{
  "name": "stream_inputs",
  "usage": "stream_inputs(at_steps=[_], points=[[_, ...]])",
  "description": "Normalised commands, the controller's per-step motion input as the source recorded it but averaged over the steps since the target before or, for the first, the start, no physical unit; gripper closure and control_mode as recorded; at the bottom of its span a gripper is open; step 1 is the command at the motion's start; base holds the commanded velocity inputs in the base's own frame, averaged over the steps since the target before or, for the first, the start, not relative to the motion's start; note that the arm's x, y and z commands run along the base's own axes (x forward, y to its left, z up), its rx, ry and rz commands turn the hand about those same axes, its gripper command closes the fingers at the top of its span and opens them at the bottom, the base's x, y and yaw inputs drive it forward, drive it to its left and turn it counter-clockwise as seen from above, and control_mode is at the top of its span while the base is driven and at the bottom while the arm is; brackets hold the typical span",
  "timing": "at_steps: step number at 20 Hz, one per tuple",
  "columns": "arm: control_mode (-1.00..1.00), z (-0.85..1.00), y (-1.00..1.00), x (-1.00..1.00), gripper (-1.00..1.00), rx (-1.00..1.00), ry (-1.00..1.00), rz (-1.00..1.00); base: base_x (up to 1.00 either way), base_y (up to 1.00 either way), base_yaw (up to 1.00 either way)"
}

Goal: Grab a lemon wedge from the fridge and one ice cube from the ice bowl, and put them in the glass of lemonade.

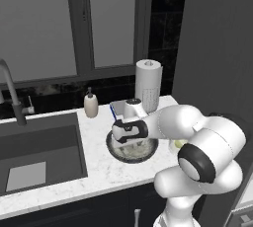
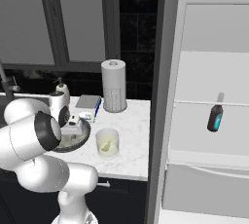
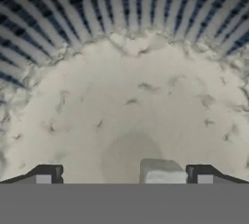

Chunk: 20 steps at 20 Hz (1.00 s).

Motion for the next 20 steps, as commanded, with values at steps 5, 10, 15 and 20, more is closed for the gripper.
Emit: stream_inputs(at_steps=[5,10,15,20], points=[[-1.0,-0.19,0.0,-0.01,-1.0,0.0,0.0,0.0,0.0,0.0,0.0],[-1.0,-0.08,0.0,-0.21,-1.0,0.0,0.0,0.0,0.0,0.0,0.0],[-1.0,-0.07,0.0,-0.15,-1.0,0.0,0.0,0.0,0.0,0.0,0.0],[-1.0,0.0,0.0,0.0,-1.0,0.0,0.01,0.0,0.0,0.0,0.0]])
